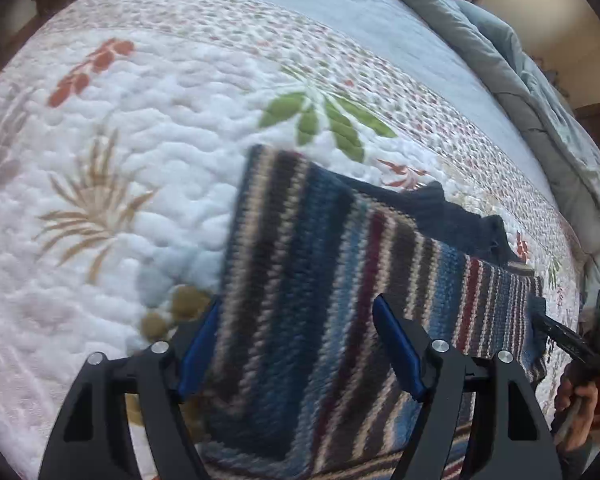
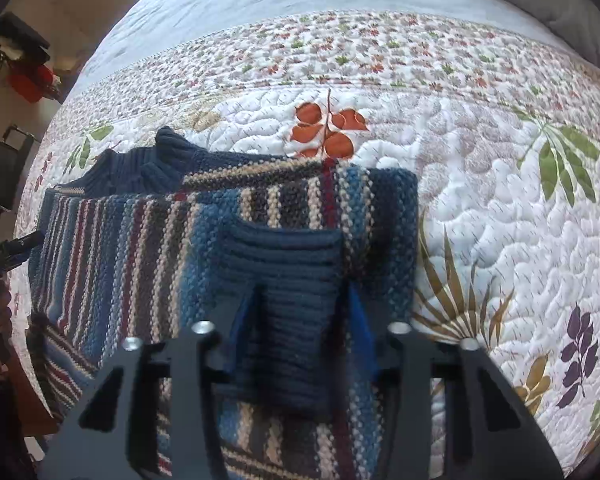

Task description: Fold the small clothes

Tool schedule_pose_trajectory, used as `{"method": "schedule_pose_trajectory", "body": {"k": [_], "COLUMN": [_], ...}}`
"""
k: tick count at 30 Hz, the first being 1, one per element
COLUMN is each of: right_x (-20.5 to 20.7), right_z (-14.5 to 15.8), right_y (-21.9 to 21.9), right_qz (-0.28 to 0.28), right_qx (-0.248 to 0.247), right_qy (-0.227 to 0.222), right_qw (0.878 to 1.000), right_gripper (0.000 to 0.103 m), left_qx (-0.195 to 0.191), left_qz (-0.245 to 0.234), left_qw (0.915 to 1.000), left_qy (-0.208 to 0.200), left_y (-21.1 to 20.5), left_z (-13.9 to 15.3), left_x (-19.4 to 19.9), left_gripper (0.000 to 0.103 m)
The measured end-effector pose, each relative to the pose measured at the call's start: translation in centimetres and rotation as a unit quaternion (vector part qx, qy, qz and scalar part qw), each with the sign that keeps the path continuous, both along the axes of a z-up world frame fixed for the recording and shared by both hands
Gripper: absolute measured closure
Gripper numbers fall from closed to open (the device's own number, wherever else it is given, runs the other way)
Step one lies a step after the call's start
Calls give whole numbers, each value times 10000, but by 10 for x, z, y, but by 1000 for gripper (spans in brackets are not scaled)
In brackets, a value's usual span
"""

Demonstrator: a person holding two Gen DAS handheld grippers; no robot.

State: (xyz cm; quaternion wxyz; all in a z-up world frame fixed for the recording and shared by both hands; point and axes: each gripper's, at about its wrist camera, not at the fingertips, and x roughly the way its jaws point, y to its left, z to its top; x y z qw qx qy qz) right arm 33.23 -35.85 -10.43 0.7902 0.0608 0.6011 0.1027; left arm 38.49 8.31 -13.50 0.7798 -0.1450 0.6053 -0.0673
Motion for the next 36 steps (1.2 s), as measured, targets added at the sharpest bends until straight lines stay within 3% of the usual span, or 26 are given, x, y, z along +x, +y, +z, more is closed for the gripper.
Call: {"method": "schedule_pose_trajectory", "body": {"k": [1,4,9,12,16,17,18,20,22,24,31,36], "right_x": [1,2,5,6,5,4,0,-12,-38,-63,-192,-261], "right_z": [2,13,9,-9,-11,-8,-2,10,25,31,20,1], "right_y": [1,2,1,9,13,12,10,5,-1,-7,-25,-32], "right_qz": [26,120,65,75,77,66,27,33,108,145,307,135], "right_qx": [-20,35,221,44,-95,-105,-111,-50,-5,109,154,197], "right_qy": [-80,-346,-391,-282,-291,-310,-364,-482,-601,-605,-230,104], "right_qw": [10000,9993,9990,9996,9995,9994,9993,9988,9981,9980,9991,9997], "right_gripper": [83,91,91,89,83,82,74,71,68,63,56,55], "left_qx": [109,452,784,663,1135,1152,1148,1084,1014,975,1113,926], "left_qz": [-31,-22,447,628,382,343,308,235,95,-37,-228,-416], "left_qw": [9999,9988,9956,9956,9925,9924,9925,9935,9943,9950,9934,9943], "left_qy": [-57,-171,-260,-185,-252,-276,-279,-262,-301,-233,171,326], "left_y": [-4,-9,4,15,-1,-4,-6,-6,-3,3,27,28], "left_z": [0,1,4,-3,0,5,11,19,31,37,29,21], "left_x": [0,-2,-7,-8,-8,-10,-14,-25,-46,-78,-188,-250], "left_gripper": [46,82,90,90,88,86,78,71,55,48,45,43]}}
